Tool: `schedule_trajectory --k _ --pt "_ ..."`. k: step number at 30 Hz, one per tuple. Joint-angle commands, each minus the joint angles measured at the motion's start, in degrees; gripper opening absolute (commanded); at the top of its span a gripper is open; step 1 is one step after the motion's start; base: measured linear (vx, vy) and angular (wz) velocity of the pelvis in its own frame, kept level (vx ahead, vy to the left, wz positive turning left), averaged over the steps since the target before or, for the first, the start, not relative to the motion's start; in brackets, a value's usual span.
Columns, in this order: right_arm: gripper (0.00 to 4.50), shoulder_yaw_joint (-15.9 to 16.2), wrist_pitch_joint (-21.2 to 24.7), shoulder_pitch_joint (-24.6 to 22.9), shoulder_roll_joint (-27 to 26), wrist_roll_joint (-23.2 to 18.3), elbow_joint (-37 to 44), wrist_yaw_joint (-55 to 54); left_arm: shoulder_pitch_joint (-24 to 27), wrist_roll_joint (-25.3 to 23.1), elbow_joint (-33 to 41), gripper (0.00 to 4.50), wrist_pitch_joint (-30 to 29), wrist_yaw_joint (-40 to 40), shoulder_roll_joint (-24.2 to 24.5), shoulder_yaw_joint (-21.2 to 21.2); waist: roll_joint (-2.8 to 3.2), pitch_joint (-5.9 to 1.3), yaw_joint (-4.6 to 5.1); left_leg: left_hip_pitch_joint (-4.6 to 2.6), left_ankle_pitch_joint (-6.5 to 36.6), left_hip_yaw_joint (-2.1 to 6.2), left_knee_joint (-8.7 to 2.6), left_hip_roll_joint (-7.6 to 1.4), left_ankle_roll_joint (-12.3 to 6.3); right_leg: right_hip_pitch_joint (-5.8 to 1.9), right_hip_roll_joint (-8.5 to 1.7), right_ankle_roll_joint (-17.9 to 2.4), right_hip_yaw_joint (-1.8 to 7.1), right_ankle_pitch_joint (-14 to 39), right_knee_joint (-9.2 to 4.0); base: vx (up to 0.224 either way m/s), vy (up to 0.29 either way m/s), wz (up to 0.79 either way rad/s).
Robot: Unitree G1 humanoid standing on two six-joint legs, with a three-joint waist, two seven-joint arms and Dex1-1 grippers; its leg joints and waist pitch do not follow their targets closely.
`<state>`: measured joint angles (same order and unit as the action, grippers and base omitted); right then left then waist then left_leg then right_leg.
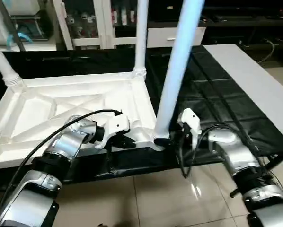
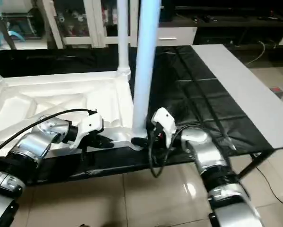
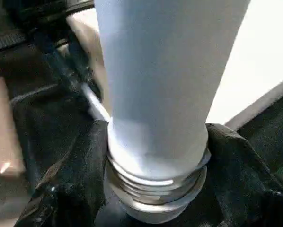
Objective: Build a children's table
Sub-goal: Rotate leg to tighten
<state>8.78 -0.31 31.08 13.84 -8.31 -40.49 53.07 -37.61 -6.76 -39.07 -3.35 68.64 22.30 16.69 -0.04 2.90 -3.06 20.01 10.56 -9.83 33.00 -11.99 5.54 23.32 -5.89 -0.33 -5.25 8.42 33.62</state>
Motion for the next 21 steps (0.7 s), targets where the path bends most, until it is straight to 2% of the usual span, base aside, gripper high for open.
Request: schedule_trajectory --k 1,3,4,5,6,7,8,9,10,11,12,14,16,18,19,20,21 --pt "2.72 -2.8 -0.6 0.4 -1.5 0.8 -1.3 -9.8 1.2 -2.3 -2.6 0.0 -0.1 -0.3 -1.6 3.2 0.05 -3.37 0.04 0.19 18.2 0.05 -4.2 -0.77 -0.94 -2.56 -2.36 -10.3 2.23 25.2 -4.55 0.0 0.0 0.0" --pt "2.72 -4.0 -1.5 -0.3 -4.9 2.5 -3.4 -20.4 -0.3 -2.4 -4.8 0.0 0.5 -3.3 -2.8 2.4 0.1 -3.27 0.75 -0.19 20.7 0.31 -4.23 -0.6 -0.1 -2.21 -2.39 -8.3 1.99 30.0 -5.22 0.0 0.0 0.0" --pt "2.72 -4.2 -1.5 -0.1 -5.4 2.8 -4.1 -22.5 -0.5 -2.4 -5.1 0.0 0.5 -3.8 -3.0 2.2 0.2 -3.2 1.21 -0.01 21.2 0.46 -4.28 -0.56 0.08 -2.25 -2.45 -7.7 1.91 31.1 -5.41 0.0 0.0 0.0" --pt "2.72 -4.5 -1.4 0.0 -5.9 3.1 -4.7 -24.4 -0.7 -2.3 -5.4 0.0 0.6 -4.2 -3.2 2.1 0.26 -3.22 1.33 0.09 21.3 0.6 -4.34 -0.53 0.16 -2.36 -2.43 -7.4 1.78 31.5 -5.42 0.0 0.0 0.0" --pt "2.72 -4.9 -1.4 0.4 -6.7 3.5 -5.8 -27.6 -1.1 -2.3 -5.9 0.0 0.7 -4.9 -3.6 1.8 0.6 -3.25 1.52 0.01 22.0 0.72 -4.41 -0.59 0.15 -2.32 -2.49 -7.1 1.67 31.8 -5.6 0.0 0.0 0.0" --pt "2.72 -5.3 -1.5 1.1 -7.6 4.2 -7.4 -31.9 -1.5 -2.4 -6.5 0.0 0.8 -5.6 -3.9 1.7 0.51 -3.25 1.73 0.11 22.2 0.74 -4.51 -0.63 0.12 -2.41 -2.43 -7.0 1.64 31.5 -5.68 0.0 0.0 0.0" --pt "2.72 -5.5 -1.6 1.5 -8.1 4.6 -8.3 -34.2 -1.7 -2.4 -6.8 0.0 0.8 -6.0 -4.1 1.7 0.74 -3.26 1.98 0.23 22.6 0.83 -4.6 -0.65 0.34 -2.37 -2.36 -7.2 1.63 30.4 -5.59 0.0 0.0 0.0" --pt "2.72 -6.1 -2.5 2.9 -9.9 5.9 -11.3 -41.4 -2.4 -2.5 -7.9 0.0 1.1 -7.3 -4.7 1.5 0.79 -3.19 2.22 0.05 24.1 0.84 -4.58 -0.6 0.59 -2.09 -2.25 -7.4 1.59 30.3 -5.64 0.0 0.0 0.0" --pt "2.72 -6.1 -2.5 2.9 -9.9 5.9 -11.3 -41.4 -2.4 -2.5 -7.9 0.0 1.1 -7.3 -4.7 1.5 1.01 -3.17 2.64 -0.27 25.6 0.83 -4.47 -0.48 0.93 -1.75 -2.22 -7.9 1.58 30.5 -5.73 0.0 0.0 0.0" --pt "2.72 -6.7 -2.9 3.9 -11.2 6.3 -13.1 -46.2 -2.8 -2.6 -8.7 0.0 1.3 -8.0 -5.1 1.3 0.94 -3.15 2.83 -0.38 26.3 0.88 -4.45 -0.44 0.89 -1.75 -2.19 -8.0 1.52 30.6 -5.81 0.0 0.0 0.0" --pt "2.72 -7.9 -4.0 5.3 -13.1 7.0 -15.4 -54.4 -3.7 -2.8 -10.4 0.0 2.0 -9.2 -5.8 1.1 1.18 -3.2 3.27 -0.42 26.5 0.8 -4.33 -0.33 1.02 -1.54 -2.22 -8.5 1.68 29.8 -5.79 0.0 0.0 0.0" --pt "2.72 -8.0 -5.0 6.2 -14.2 7.8 -16.6 -59.1 -4.2 -3.0 -11.4 0.0 2.4 -9.9 -6.2 1.0 1.12 -3.4 3.47 -0.35 26.2 0.82 -4.33 -0.3 1.24 -1.66 -2.16 -8.8 1.72 28.8 -5.6 0.0 0.0 0.0" --pt "2.71 -7.6 -5.8 6.7 -14.6 8.5 -17.2 -61.4 -4.5 -3.1 -12.0 0.0 2.5 -10.2 -6.4 0.9 1.01 -3.39 3.34 -0.13 25.0 0.58 -4.36 -0.39 0.63 -1.69 -2.06 -9.7 1.94 25.3 -5.26 0.0 0.0 0.0" --pt "2.71 -6.6 -7.9 7.8 -14.6 10.0 -17.7 -64.4 -4.8 -3.1 -12.6 0.0 2.5 -11.2 -6.7 0.6 0.57 -3.6 3.23 -0.04 23.6 0.43 -4.29 -0.41 0.2 -1.89 -2.07 -10.3 2.09 23.2 -4.8 0.0 0.0 0.0" --pt "2.71 -7.0 -8.8 8.1 -14.9 9.3 -18.1 -63.8 -4.9 -3.0 -12.7 0.0 2.5 -11.4 -6.8 0.5 0.72 -3.7 3.12 0.07 22.4 0.31 -4.25 -0.45 -0.14 -2.02 -2.11 -10.9 2.22 21.3 -4.64 0.0 0.0 0.0" --pt "2.71 -7.4 -9.4 8.4 -15.2 8.7 -18.4 -63.2 -5.0 -3.0 -12.9 0.0 2.5 -11.6 -6.9 0.5 0.24 -3.75 3.13 0.22 21.6 0.2 -4.24 -0.48 -0.5 -2.12 -2.04 -11.1 2.25 20.2 -4.52 0.0 0.0 0.0" --pt "2.71 -7.8 -9.8 8.5 -15.7 7.7 -18.6 -61.4 -4.9 -2.8 -12.8 0.0 2.5 -11.7 -6.8 0.3 0.52 -3.82 2.83 0.19 20.1 0.05 -4.14 -0.52 -1.03 -2.2 -2.14 -11.7 2.36 18.3 -4.26 0.0 0.0 0.0"
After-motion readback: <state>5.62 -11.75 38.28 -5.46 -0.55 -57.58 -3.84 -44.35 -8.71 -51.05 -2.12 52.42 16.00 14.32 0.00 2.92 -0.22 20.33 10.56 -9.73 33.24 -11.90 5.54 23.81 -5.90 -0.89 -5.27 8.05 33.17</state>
